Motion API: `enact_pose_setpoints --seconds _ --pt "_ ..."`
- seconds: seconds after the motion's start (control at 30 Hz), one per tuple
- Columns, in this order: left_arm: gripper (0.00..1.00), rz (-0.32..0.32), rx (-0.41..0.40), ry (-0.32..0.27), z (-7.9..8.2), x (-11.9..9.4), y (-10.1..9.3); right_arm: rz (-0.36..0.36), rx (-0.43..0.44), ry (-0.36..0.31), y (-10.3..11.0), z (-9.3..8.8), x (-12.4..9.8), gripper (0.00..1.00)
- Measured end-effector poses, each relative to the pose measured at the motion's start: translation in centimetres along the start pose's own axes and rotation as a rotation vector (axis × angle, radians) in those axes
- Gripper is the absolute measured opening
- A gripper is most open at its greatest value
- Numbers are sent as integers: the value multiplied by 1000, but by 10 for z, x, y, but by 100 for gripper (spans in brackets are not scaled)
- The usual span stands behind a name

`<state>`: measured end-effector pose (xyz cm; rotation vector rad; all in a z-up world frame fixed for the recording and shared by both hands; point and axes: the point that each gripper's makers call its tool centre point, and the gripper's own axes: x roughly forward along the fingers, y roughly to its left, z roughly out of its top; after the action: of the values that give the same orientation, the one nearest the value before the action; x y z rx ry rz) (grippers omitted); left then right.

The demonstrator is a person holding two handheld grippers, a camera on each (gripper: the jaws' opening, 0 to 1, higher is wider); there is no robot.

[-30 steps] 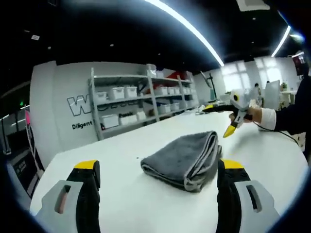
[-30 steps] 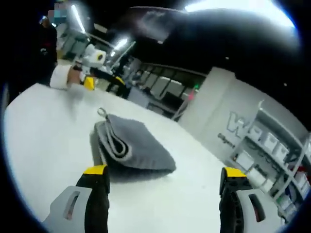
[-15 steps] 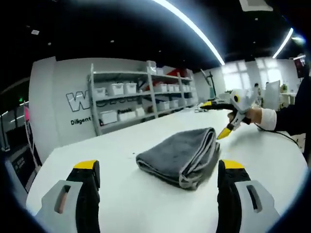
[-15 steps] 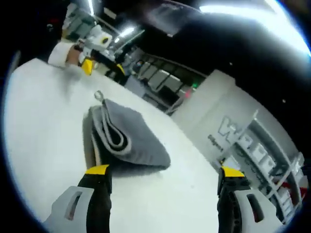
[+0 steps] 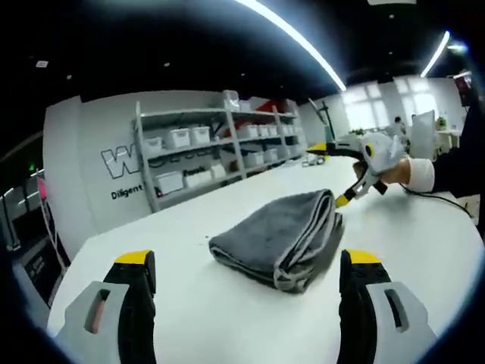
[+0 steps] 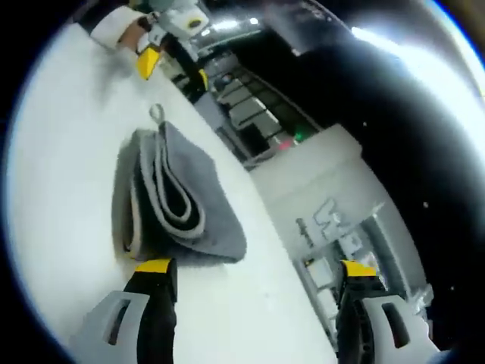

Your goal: Open the folded towel by lifting each exposed corner and separating the folded layers until the towel lies flat within the target outline without major curled edges

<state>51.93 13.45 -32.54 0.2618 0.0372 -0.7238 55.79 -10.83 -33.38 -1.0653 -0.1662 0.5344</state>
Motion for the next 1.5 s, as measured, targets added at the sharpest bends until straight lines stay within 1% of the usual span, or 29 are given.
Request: enact_pose_setpoints --seconds 0.03,0.13,0.17,0.27,0.33,0.37,0.43,0.53,0.73,0.8,0.83,0.93,0.97,1.0,1.03,1.2,1.33,1.4,1.43,1.5 --pt "100 -3 -3 5 -2 1 -1 -9 -28 -5 0 3 1 84" --pt "100 -5 -12 8 -3 1 0 -26 -63 -16 0 8 2 83" --pt "100 -6 -14 6 -3 1 0 -31 -69 -18 1 12 1 83" --pt "99 -7 -21 4 -2 1 -1 -30 -49 -24 4 16 0 82" --pt "99 -10 -23 5 -3 2 -2 -27 -43 -41 9 19 3 82" --pt "99 -11 -21 8 -4 2 -2 -41 -63 -42 9 20 4 82" --pt "99 -18 -24 12 -5 2 -3 -40 -74 -43 10 26 4 81" --pt "99 -16 -32 9 -4 2 -2 -27 -85 -56 15 31 6 78" --pt "99 -19 -30 13 -6 3 -4 -7 -115 -53 25 35 7 70" --pt "99 -22 -26 17 -7 4 -6 6 -117 -59 28 36 7 66" --pt "99 -22 -25 17 -7 4 -6 19 -111 -74 31 38 7 64" --pt "99 -27 -21 22 -8 6 -9 58 -92 -120 41 45 8 53" --pt "99 -28 -20 23 -9 6 -9 76 -69 -143 45 49 8 50" --pt "99 -28 -19 23 -9 6 -9 93 -55 -153 49 51 8 49" --pt "99 -30 -18 25 -10 6 -10 96 -59 -157 51 54 7 49" --pt "99 -29 -15 33 -13 6 -9 95 -62 -140 55 50 12 51" --pt "99 -35 -13 33 -13 7 -11 73 -36 -129 49 48 13 51" --pt "99 -37 -11 34 -14 7 -12 92 27 -114 51 44 17 50" --pt "98 -39 -10 36 -14 7 -13 114 77 -91 56 37 22 49" --pt "98 -42 -7 39 -15 8 -13 122 98 -90 58 37 24 44"
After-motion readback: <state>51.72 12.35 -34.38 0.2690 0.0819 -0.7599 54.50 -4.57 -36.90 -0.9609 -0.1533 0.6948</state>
